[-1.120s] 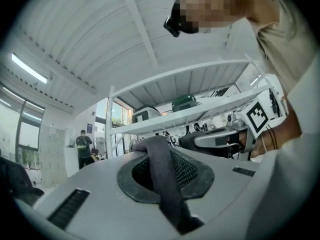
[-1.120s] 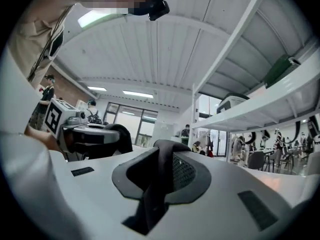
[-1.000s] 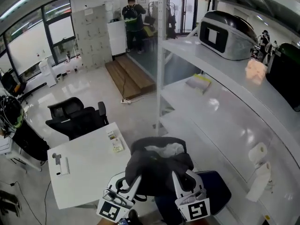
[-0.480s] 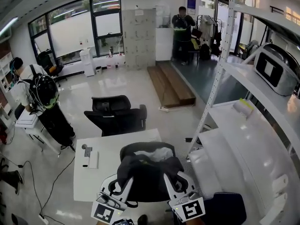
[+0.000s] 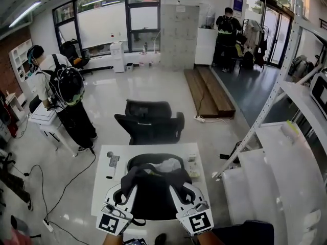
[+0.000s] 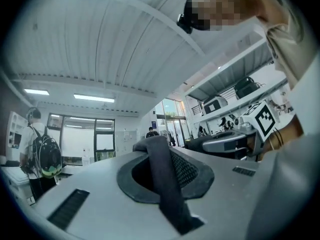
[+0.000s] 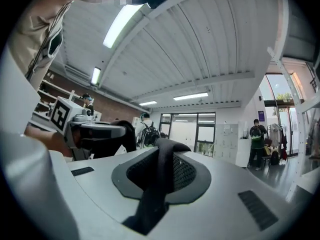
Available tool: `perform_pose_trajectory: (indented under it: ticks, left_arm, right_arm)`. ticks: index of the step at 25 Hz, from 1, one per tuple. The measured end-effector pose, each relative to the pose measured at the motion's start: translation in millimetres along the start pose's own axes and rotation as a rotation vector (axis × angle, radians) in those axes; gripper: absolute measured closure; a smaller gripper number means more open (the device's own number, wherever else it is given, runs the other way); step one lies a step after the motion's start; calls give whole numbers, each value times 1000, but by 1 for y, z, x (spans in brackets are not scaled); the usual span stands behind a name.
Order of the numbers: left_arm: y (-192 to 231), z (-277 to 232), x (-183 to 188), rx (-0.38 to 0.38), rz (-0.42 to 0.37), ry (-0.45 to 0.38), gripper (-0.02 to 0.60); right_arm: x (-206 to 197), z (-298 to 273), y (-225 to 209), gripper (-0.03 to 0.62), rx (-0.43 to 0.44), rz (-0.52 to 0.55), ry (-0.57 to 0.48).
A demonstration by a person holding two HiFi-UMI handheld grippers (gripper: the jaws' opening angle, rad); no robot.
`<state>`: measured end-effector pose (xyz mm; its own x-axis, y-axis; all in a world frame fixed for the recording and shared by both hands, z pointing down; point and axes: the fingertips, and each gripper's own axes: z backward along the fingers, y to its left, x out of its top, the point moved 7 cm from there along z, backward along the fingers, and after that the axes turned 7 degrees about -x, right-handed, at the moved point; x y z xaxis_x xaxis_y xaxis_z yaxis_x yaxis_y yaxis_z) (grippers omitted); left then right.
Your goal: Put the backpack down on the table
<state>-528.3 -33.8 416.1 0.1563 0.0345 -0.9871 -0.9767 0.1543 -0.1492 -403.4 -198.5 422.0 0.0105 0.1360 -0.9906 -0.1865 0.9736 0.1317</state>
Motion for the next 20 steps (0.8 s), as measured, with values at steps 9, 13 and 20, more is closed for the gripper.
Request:
perform_pose_trajectory:
  ticks: [9, 13, 20]
  left_arm:
    - [59, -46, -69, 2, 71, 36, 534]
    - [71, -61, -97, 3, 119, 71, 532]
    - [80, -74, -148, -9, 201, 171, 526]
  right_arm:
    - [-54, -100, -29, 523, -26, -97, 99]
    - [-85, -117, -31, 523, -18, -123, 193]
    - [-136, -124, -39, 517, -41, -206, 310]
